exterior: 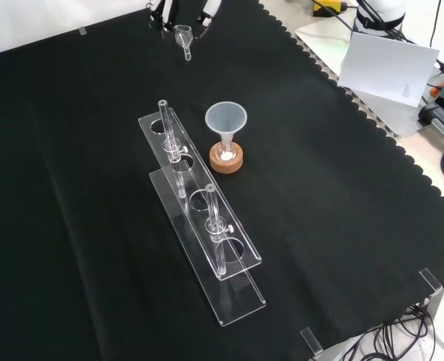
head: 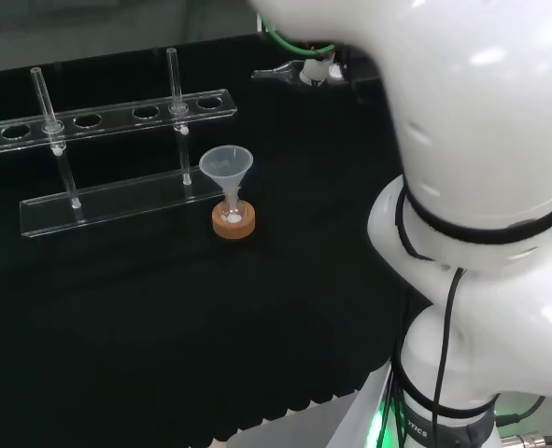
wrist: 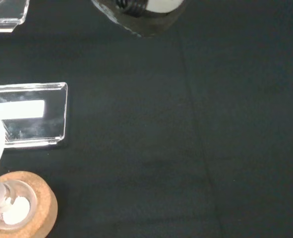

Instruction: Put the weighing funnel back on the table.

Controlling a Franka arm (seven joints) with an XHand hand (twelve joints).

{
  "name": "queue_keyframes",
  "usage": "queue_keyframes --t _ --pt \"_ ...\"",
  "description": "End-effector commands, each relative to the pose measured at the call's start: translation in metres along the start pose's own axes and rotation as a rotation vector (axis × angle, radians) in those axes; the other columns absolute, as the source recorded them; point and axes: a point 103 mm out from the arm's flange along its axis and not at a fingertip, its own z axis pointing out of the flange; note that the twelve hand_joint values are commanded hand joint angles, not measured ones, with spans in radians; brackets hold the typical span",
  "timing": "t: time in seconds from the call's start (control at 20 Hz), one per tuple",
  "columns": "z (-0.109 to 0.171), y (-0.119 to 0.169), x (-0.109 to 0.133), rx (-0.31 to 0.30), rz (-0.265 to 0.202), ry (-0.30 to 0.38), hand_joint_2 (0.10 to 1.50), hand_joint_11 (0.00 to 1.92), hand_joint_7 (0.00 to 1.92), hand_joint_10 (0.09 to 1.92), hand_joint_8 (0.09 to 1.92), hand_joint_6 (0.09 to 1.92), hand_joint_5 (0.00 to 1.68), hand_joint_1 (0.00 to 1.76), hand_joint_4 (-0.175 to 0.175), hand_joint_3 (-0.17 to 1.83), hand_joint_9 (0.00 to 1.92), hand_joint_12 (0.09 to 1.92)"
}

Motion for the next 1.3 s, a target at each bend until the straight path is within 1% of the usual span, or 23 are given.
queue_keyframes --t 0.05,0.25,0.4,0.5,0.7,0.8,0.9,1.1,1.3 --pt "0.007 0.02 -0.027 0.027 0.043 0.146 1.03 0.66 0.48 0.33 0.58 0.22 1.44 1.13 0.175 -0.17 0.87 1.14" --pt "0.019 0.028 -0.034 0.046 0.054 0.187 1.03 0.65 0.48 0.33 0.58 0.22 1.44 1.13 0.175 -0.17 0.86 1.14" --pt "0.031 0.036 -0.038 0.06 0.083 0.185 1.03 0.65 0.48 0.33 0.58 0.22 1.44 1.13 0.175 -0.17 0.86 1.14" --pt "0.041 0.041 -0.043 0.067 0.086 0.185 1.03 0.66 0.48 0.33 0.58 0.22 1.44 1.13 0.175 -0.17 0.86 1.15" --pt "0.057 0.049 -0.043 0.08 0.087 0.18 1.03 0.66 0.48 0.33 0.58 0.22 1.44 1.13 0.175 -0.17 0.86 1.15" --pt "0.064 0.053 -0.041 0.087 0.087 0.172 1.03 0.66 0.48 0.33 0.58 0.22 1.44 1.13 0.175 -0.17 0.86 1.15" --pt "0.076 0.062 -0.041 0.114 0.09 0.142 1.03 0.66 0.48 0.33 0.58 0.22 1.44 1.13 0.175 -0.17 0.86 1.15" --pt "0.09 0.072 -0.047 0.15 0.117 0.129 1.03 0.66 0.48 0.33 0.58 0.22 1.44 1.13 0.175 -0.17 0.87 1.15" --pt "0.098 0.075 -0.051 0.164 0.126 0.112 1.03 0.66 0.48 0.33 0.58 0.22 1.44 1.13 0.175 -0.17 0.87 1.15"
